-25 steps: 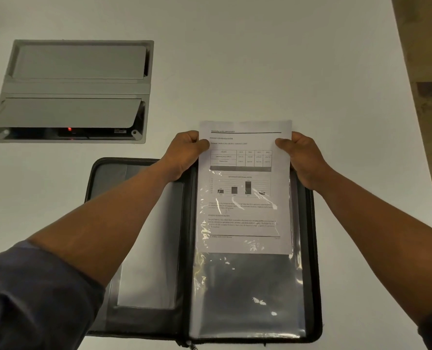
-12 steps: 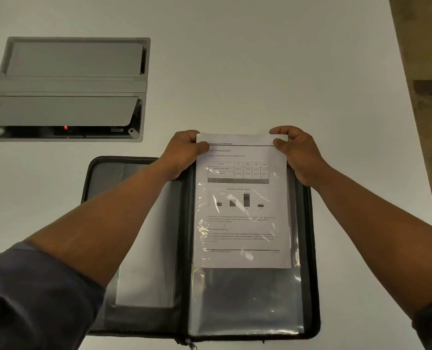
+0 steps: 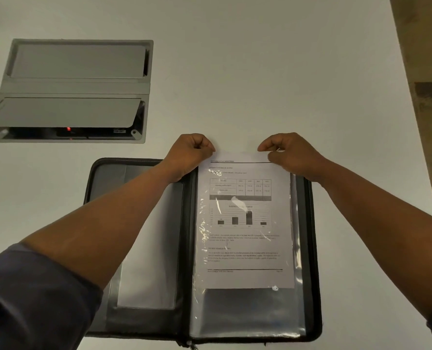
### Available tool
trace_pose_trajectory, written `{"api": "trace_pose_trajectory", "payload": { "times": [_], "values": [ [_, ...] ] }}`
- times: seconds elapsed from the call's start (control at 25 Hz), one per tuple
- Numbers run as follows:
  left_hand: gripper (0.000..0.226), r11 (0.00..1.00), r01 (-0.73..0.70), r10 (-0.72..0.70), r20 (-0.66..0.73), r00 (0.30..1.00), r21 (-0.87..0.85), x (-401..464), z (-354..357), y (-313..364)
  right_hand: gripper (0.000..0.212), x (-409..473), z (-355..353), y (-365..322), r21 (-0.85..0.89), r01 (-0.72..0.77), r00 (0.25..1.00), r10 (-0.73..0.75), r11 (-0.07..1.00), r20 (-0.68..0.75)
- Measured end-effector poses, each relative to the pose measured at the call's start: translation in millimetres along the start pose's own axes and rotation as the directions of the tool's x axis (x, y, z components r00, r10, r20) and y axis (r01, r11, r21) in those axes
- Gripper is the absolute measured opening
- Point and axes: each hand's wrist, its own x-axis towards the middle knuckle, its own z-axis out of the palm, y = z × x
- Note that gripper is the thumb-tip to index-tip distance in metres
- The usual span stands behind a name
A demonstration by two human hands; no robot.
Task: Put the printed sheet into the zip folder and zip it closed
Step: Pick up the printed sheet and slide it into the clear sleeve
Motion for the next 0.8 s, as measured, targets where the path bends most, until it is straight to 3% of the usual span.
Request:
{"api": "trace_pose_trajectory", "payload": {
  "times": [0.08,0.12,0.24,0.32,0.56,0.8],
  "values": [
    [0.009,0.995,-0.024,0.020,0.046,0.999,0.095,-5,-2,2,0.029,2,1,-4,-0.130,0.036,0.997,-0.027,0.991,0.071],
    [0.004,0.972,-0.065,0.051,0.069,0.996,0.224,-8,-3,2,0.029,3,0,-7,-0.163,0.045,0.995,-0.030,0.986,0.097],
    [0.037,0.690,-0.292,0.243,0.168,0.955,0.662,-20,0,3,0.027,6,-5,-12,-0.192,0.066,0.987,-0.037,0.979,0.154],
    [0.044,0.597,-0.394,0.295,0.266,0.918,0.698,-22,5,8,0.026,8,-8,-14,-0.176,0.072,0.979,-0.036,0.982,0.199],
    [0.005,0.662,-0.321,0.126,0.322,0.938,0.677,-16,22,17,0.023,7,-9,-16,-0.193,0.064,0.938,0.007,0.979,0.347],
    [0.017,0.752,-0.378,0.191,0.370,0.909,0.541,-27,20,22,0.017,-4,-6,-28,-0.218,0.073,0.935,0.010,0.973,0.355]
  ]
}}
